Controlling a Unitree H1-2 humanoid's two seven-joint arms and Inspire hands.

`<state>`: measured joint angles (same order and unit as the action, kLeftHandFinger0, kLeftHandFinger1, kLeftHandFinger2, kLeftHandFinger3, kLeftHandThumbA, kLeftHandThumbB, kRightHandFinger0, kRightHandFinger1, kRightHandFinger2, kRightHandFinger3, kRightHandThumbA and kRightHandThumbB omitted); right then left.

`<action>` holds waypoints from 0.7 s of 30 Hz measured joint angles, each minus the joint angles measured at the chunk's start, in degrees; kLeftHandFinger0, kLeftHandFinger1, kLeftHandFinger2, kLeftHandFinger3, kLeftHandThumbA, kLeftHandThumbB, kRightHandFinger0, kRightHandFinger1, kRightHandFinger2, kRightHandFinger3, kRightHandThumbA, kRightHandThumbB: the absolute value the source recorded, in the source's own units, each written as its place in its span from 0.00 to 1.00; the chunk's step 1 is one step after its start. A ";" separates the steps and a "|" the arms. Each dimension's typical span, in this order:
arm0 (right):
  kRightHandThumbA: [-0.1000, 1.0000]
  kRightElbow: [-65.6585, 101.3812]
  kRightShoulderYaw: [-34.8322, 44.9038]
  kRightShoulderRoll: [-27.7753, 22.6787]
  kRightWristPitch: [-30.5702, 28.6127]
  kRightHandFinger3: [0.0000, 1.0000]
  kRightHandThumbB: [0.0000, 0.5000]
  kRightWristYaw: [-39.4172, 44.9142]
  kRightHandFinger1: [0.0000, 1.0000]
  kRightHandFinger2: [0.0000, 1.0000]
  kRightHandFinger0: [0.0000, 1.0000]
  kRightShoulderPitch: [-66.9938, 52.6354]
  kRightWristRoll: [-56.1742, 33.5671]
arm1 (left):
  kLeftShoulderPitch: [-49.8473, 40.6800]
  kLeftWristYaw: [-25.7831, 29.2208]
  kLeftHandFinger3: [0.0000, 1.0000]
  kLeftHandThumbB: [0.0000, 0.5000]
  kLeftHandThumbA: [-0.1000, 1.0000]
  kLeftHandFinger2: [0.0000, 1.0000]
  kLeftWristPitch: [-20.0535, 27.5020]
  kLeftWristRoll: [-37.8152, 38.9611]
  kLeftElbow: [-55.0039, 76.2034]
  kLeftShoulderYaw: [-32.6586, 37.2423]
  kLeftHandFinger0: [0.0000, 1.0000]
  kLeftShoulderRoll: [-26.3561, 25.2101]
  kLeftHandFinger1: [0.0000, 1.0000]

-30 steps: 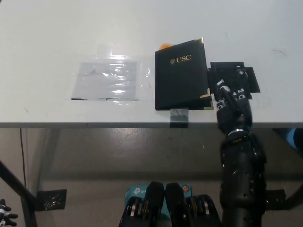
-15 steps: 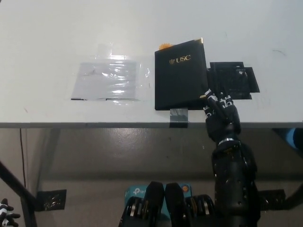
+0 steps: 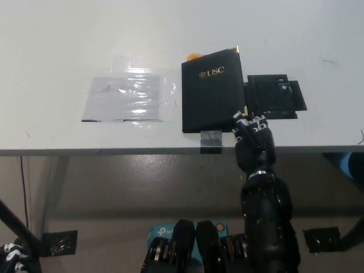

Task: The robot uses its right hand to push the cover of the diary kept in the middle of the desk towards the left to open it

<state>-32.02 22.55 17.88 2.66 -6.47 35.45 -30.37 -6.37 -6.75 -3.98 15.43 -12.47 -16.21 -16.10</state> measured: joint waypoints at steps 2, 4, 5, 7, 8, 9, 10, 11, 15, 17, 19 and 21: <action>1.00 -1.19 -0.26 0.00 -0.40 0.98 0.43 -0.05 0.90 0.88 0.87 1.06 0.01 | 0.00 -0.02 0.31 1.00 0.56 0.24 0.01 0.00 0.00 0.09 0.39 0.00 0.42; 1.00 -2.80 -0.53 -0.02 -0.78 0.94 0.43 -0.23 0.87 0.84 0.86 2.49 0.06 | 0.01 -0.03 0.30 1.00 0.57 0.23 0.01 0.01 -0.01 0.15 0.37 0.00 0.42; 1.00 -3.25 -0.80 0.01 -0.86 0.94 0.42 -0.37 0.87 0.84 0.85 3.01 0.15 | 0.03 -0.02 0.31 1.00 0.57 0.23 0.01 -0.01 -0.01 0.20 0.37 0.00 0.41; 1.00 -4.51 -1.43 0.00 -1.08 0.93 0.45 -0.51 0.88 0.84 0.85 3.98 0.38 | 0.00 -0.02 0.32 1.00 0.57 0.23 0.01 -0.06 -0.02 0.29 0.38 0.00 0.42; 1.00 -5.26 -1.81 -0.01 -1.19 0.94 0.46 -0.65 0.88 0.84 0.85 4.67 0.56 | 0.01 -0.01 0.33 1.00 0.58 0.23 0.01 -0.12 -0.01 0.34 0.39 0.00 0.43; 1.00 -5.79 -2.10 0.00 -1.26 0.93 0.48 -0.73 0.85 0.83 0.79 5.16 0.71 | 0.04 -0.02 0.32 1.00 0.58 0.23 0.01 -0.17 -0.01 0.40 0.36 0.00 0.41; 1.00 -6.17 -2.25 0.02 -1.28 0.93 0.50 -0.84 0.85 0.82 0.78 5.53 0.80 | 0.07 -0.02 0.31 1.00 0.58 0.23 0.02 -0.20 -0.01 0.43 0.36 0.00 0.41; 1.00 -7.03 -2.51 0.02 -1.31 0.92 0.50 -1.21 0.84 0.82 0.76 6.35 1.09 | 0.09 -0.02 0.31 1.00 0.58 0.22 0.04 -0.26 -0.02 0.46 0.35 0.00 0.41; 1.00 -8.73 -2.95 -0.05 -1.35 0.90 0.51 -2.38 0.81 0.80 0.73 8.70 1.95 | 0.23 -0.02 0.29 1.00 0.57 0.22 0.04 -0.39 -0.01 0.52 0.36 -0.01 0.41; 1.00 -9.12 -3.46 -0.04 -1.33 0.90 0.51 -3.11 0.82 0.80 0.74 9.52 2.48 | 0.37 -0.01 0.28 1.00 0.57 0.21 0.03 -0.41 0.00 0.52 0.37 -0.01 0.41; 1.00 -9.54 -4.62 -0.03 -1.32 0.89 0.51 -4.07 0.80 0.78 0.73 10.23 3.36 | 0.54 -0.01 0.29 1.00 0.57 0.21 0.03 -0.43 0.01 0.52 0.37 -0.01 0.41; 1.00 -9.79 -5.61 -0.01 -1.34 0.90 0.48 -4.81 0.82 0.81 0.74 10.53 4.33 | 0.67 -0.01 0.31 1.00 0.56 0.21 0.03 -0.45 0.02 0.52 0.38 -0.01 0.42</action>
<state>-41.81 16.94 17.86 1.33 -11.28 45.98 -26.05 -5.70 -6.76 -3.95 14.98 -12.44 -15.68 -16.11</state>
